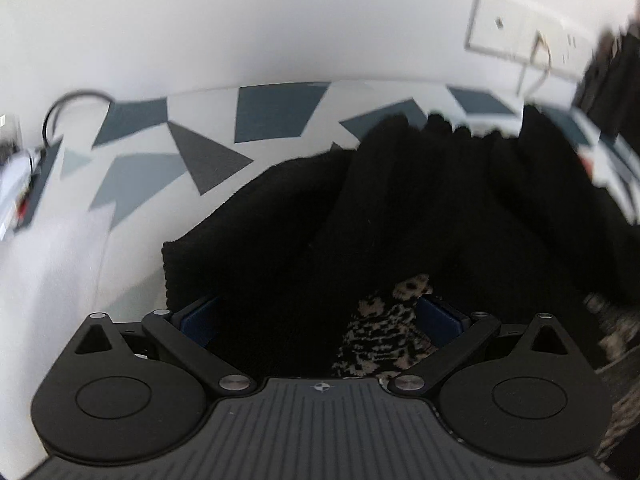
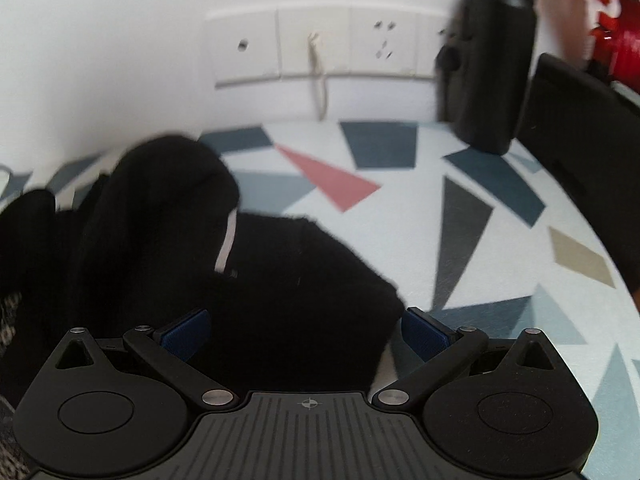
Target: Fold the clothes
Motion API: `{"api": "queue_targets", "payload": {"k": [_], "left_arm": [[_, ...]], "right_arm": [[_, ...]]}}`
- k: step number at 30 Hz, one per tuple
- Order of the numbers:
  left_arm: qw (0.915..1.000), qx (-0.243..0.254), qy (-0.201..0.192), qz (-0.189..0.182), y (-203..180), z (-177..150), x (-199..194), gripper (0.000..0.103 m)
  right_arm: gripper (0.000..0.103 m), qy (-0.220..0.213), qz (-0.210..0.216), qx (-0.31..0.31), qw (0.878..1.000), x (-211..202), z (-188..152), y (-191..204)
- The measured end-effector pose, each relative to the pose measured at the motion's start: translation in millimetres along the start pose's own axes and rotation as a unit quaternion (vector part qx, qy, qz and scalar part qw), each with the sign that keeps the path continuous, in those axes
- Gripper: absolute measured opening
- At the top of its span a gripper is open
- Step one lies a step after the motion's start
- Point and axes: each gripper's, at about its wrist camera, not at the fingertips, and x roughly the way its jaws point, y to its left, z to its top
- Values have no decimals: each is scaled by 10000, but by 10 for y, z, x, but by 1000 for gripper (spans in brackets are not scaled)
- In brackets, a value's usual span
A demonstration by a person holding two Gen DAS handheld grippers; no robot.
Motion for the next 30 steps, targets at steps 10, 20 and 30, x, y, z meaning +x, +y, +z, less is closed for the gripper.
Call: {"api": "queue_targets", "payload": {"k": [10, 20, 30], "left_arm": [[9996, -8, -39, 270, -57, 41, 70, 103], [9991, -213, -121, 359, -31, 140, 168, 103], [9878, -1296, 18, 866, 306, 50, 122, 103]], "right_arm": [[102, 219, 339, 335, 9986, 64, 141, -130], [66, -89, 224, 703, 9972, 156, 180, -406], [12, -410, -125, 189, 9989, 35, 106, -329]]}}
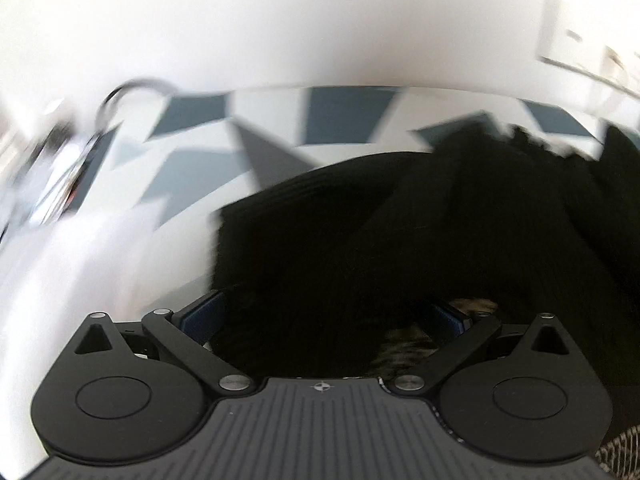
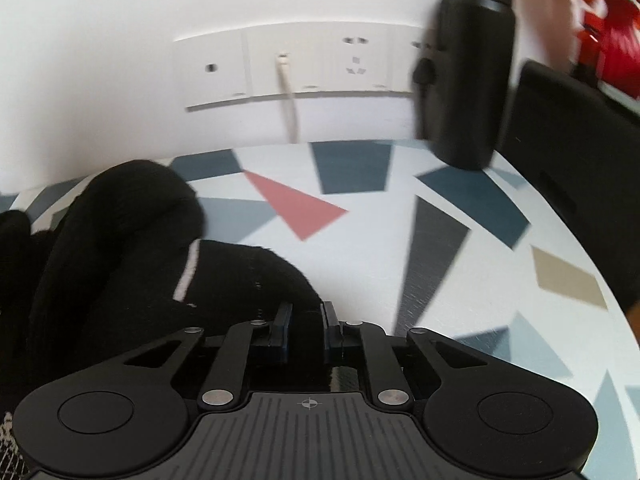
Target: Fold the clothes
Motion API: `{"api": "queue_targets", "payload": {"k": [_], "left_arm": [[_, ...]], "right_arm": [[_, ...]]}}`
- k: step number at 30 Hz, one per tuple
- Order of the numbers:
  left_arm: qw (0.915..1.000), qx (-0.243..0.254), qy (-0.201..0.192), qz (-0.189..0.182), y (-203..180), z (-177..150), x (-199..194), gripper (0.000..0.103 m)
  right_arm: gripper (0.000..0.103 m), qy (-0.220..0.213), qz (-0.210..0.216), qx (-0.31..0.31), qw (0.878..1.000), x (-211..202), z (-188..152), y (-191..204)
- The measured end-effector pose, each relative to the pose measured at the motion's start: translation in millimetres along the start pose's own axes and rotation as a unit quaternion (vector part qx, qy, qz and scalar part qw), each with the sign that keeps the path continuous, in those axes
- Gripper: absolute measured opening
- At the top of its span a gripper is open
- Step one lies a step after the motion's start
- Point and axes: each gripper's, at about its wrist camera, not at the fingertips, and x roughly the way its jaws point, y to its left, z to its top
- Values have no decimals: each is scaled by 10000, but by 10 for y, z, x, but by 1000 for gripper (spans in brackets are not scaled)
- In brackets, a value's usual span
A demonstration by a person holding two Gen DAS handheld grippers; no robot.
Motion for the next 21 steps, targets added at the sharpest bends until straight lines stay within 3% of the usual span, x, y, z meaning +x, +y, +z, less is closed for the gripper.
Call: {"api": "queue_targets", "payload": {"k": [2, 6, 7, 10, 13, 15, 18, 21], "left_arm": [[9987, -501, 125, -32, 235, -28, 21, 103], [9983, -556, 132, -87, 455, -62, 15, 103], [9985, -515, 146, -136, 467, -65, 1, 103], [9996, -151, -46, -228, 429, -97, -107, 103], [9966, 695, -406, -168, 246, -121, -265, 103], [9862, 1490, -712, -137, 52, -135, -364, 103], [9585, 2623, -1109, -168, -275, -153, -458, 103], [9493, 2912, -1113, -405, -505, -67, -397, 103]], "right_arm": [[12, -9, -123, 31, 9999, 10, -28, -37], [17, -14, -174, 196, 9997, -4, -29, -43], [24, -32, -181, 267, 9995, -33, -18, -42], [37, -232, -204, 518, 9982, -205, -15, -79], [46, -311, -261, 575, 9975, -368, -46, -107], [47, -290, -262, 577, 9976, -433, -87, -117], [49, -244, -283, 640, 9973, -500, -178, -133], [52, -207, -308, 781, 9963, -545, -254, -139]]}}
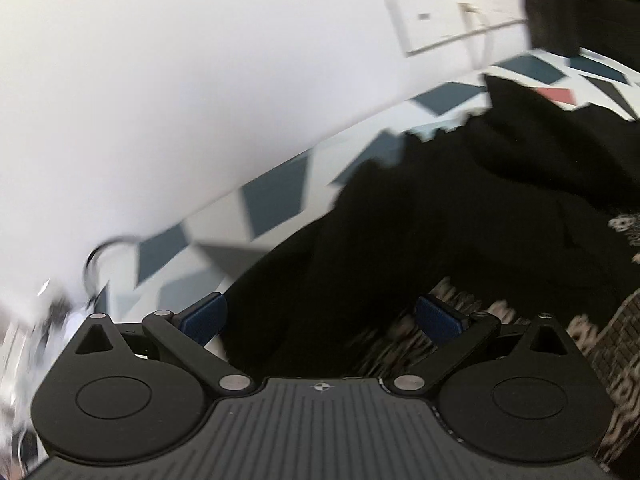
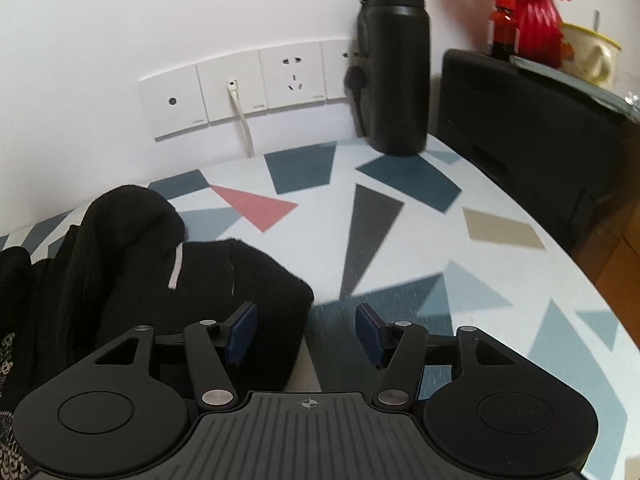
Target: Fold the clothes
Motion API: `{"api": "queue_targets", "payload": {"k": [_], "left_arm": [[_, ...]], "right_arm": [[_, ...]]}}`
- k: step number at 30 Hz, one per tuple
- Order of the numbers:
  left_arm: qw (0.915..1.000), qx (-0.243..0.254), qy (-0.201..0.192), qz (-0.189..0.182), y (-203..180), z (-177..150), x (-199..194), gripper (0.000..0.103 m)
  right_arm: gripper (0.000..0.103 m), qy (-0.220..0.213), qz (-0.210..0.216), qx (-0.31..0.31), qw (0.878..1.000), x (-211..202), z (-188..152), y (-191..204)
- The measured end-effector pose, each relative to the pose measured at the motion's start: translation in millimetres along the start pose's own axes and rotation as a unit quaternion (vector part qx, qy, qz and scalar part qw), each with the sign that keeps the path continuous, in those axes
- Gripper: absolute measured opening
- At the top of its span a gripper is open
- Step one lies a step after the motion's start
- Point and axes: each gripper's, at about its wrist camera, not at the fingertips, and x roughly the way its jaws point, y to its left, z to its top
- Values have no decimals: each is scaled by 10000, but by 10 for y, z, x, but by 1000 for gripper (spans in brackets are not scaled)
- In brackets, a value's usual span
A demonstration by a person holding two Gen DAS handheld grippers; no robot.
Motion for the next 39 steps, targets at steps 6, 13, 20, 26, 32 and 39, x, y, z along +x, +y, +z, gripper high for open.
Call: {"api": "queue_targets", "payload": {"k": [6, 13, 20, 26, 32, 39], "left_arm": [[9977, -378, 377, -406, -69, 260, 386, 103], [9885, -1075, 784, -719, 38, 269, 533, 100], [9878, -1094, 825, -744, 26, 208, 459, 92], [9878, -1119, 785, -750, 40, 194, 430, 82], [9808, -1576, 590, -982, 234, 147, 313, 24], [9540, -2799, -287, -1037, 757, -135, -244, 13]], "right_arm": [[68, 140, -7, -83, 9999, -61, -122, 43], [97, 392, -196, -216, 9988, -48, -247, 174], [99, 541, -204, -278, 9979, 62, -357, 256], [102, 519, -193, -241, 9982, 112, -394, 225], [102, 459, -177, -348, 9982, 111, -407, 230], [102, 550, -221, -326, 9977, 120, -379, 242]]}}
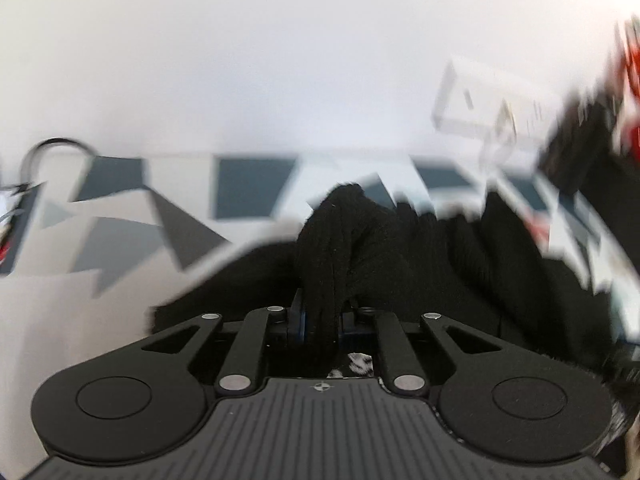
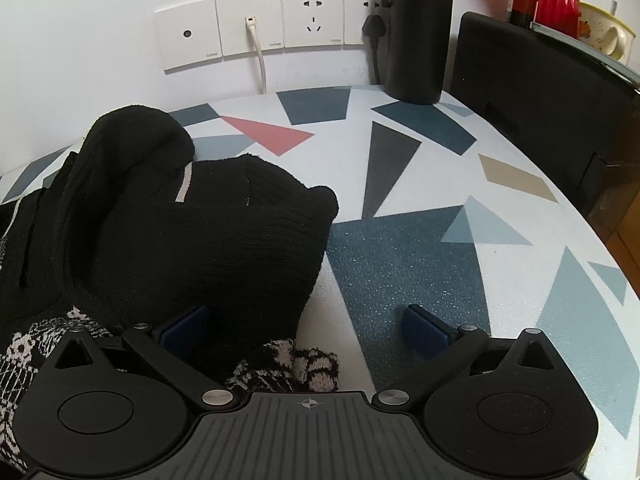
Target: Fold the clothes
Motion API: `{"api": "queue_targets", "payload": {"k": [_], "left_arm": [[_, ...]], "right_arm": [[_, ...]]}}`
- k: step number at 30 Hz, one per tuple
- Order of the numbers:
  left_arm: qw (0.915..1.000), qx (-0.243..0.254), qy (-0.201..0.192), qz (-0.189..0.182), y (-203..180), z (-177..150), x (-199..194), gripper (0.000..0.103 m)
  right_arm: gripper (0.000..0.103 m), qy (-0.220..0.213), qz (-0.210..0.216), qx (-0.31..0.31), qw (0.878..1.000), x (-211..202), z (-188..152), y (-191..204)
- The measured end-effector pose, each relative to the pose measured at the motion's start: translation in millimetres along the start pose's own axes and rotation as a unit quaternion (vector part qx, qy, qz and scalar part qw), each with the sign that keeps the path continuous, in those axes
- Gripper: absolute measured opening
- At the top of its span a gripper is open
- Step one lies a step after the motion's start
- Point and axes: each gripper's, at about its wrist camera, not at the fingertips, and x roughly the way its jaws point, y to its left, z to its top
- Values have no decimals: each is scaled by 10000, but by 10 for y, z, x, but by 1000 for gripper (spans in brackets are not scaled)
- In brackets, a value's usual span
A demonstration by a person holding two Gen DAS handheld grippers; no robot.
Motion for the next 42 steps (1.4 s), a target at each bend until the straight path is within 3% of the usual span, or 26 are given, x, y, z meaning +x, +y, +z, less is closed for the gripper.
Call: {"api": "queue_targets", "payload": {"k": [4, 8, 13, 15, 18, 22, 24, 27, 30, 35, 38, 42], "left_arm": [[9933, -935, -362, 566, 491, -124, -427, 13], [9844, -1314, -46, 1171, 915, -371, -524, 13], [9777, -1506, 381, 1413, 1098, -609, -455, 14], [9761, -1522, 491, 1475, 1090, -637, -434, 21], [9763, -1434, 431, 1563, 1047, -555, -493, 42], [9806, -1200, 85, 1548, 927, -371, -684, 72], [9830, -967, -120, 1555, 815, -244, -748, 74], [9872, -598, -267, 1454, 614, -53, -728, 75], [9915, -247, -286, 1244, 352, 120, -567, 84], [9985, 337, -36, 432, -270, 309, -94, 85], [9978, 639, 194, -30, -660, 374, 229, 95], [9918, 911, 472, -760, -1157, 460, 634, 99]], "right_arm": [[102, 7, -21, 22, 10000, 2, -3, 5], [102, 5, -30, 37, 10000, 4, -5, 6], [102, 104, -57, 72, 9999, 8, 30, 9], [102, 206, -84, 101, 9997, 3, 67, 12], [102, 185, -88, 4, 9998, -81, 116, 44], [102, -342, 8, -270, 9991, -320, 158, 103], [102, -530, -9, -234, 9983, -372, 193, 84], [102, -369, -243, -151, 9989, -218, 221, 9], [102, -136, -474, -204, 9986, -23, 178, -30], [102, -147, -275, -105, 9995, 61, 64, -24], [102, -190, -159, 97, 9996, 79, 26, -57], [102, -274, -133, 42, 9995, 73, 3, -56]]}}
